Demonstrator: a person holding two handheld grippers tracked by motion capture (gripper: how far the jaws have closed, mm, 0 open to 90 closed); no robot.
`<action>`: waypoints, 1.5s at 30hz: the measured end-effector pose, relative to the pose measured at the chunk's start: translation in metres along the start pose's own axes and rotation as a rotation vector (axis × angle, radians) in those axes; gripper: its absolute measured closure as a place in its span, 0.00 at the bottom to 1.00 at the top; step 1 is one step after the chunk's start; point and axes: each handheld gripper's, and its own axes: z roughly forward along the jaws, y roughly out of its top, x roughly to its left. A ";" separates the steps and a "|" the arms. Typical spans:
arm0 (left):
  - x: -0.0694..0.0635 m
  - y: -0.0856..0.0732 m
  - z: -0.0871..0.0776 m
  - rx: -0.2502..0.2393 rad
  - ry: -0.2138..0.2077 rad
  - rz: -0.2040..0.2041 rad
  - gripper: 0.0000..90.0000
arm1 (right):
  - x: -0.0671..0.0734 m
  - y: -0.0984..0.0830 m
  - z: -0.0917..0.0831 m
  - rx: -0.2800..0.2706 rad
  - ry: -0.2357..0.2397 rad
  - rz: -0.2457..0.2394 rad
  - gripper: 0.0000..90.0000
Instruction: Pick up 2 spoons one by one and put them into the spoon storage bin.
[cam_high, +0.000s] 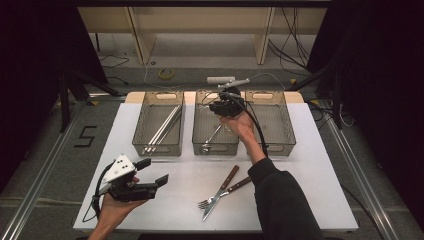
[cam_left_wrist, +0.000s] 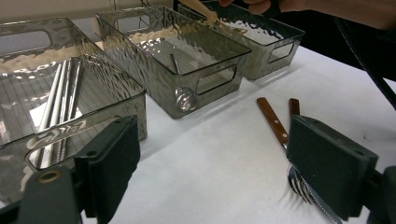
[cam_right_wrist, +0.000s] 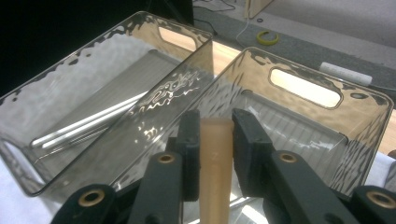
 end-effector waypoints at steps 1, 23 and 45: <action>0.000 0.000 0.000 0.002 0.002 0.002 0.19 | 0.000 0.000 0.002 0.000 -0.002 -0.001 0.83; -0.002 0.000 0.000 -0.001 0.009 0.014 0.19 | 0.001 -0.013 0.019 0.045 -0.025 -0.003 0.82; -0.002 0.000 0.001 -0.008 0.011 0.003 0.19 | 0.011 -0.018 -0.031 0.037 0.135 -0.036 0.48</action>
